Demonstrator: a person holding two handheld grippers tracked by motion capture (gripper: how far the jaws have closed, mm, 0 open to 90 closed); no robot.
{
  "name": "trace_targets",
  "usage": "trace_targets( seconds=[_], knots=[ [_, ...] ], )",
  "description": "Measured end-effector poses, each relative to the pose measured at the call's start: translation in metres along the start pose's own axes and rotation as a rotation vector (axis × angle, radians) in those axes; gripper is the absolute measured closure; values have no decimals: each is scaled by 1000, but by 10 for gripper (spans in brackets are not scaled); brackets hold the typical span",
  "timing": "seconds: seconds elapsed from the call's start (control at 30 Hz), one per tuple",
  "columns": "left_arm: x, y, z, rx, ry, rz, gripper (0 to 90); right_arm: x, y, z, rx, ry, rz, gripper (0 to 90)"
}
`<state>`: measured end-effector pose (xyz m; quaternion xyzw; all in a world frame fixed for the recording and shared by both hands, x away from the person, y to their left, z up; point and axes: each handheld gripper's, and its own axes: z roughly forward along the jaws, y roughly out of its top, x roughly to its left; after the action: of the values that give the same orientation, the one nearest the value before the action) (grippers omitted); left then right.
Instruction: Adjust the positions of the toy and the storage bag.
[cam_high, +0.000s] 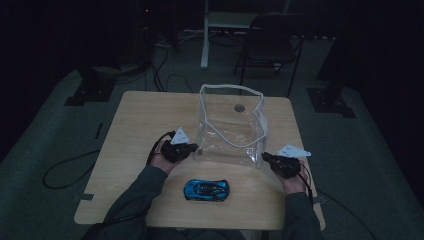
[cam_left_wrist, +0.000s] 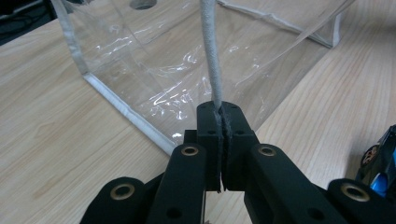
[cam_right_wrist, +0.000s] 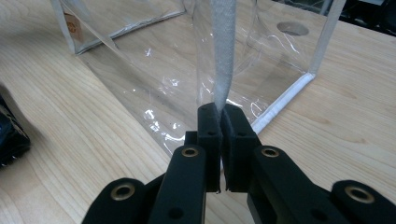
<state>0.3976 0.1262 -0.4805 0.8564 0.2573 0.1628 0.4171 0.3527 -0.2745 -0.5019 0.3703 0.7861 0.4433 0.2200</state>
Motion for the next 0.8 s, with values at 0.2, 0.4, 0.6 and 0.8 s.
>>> trace_targets(
  seconds=[0.2,0.4,0.6,0.8],
  knots=[
    [2,-6,-7,-3,15,-6,882,3,4,6,3,13,-6,871],
    [4,-13,-16,-3,24,-13,883,9,8,13,8,23,-25,870],
    [6,-19,-23,-5,34,-19,882,14,11,19,10,39,-34,870],
    [8,-25,-30,-8,50,-30,882,19,17,25,17,51,-54,870]
  ],
)
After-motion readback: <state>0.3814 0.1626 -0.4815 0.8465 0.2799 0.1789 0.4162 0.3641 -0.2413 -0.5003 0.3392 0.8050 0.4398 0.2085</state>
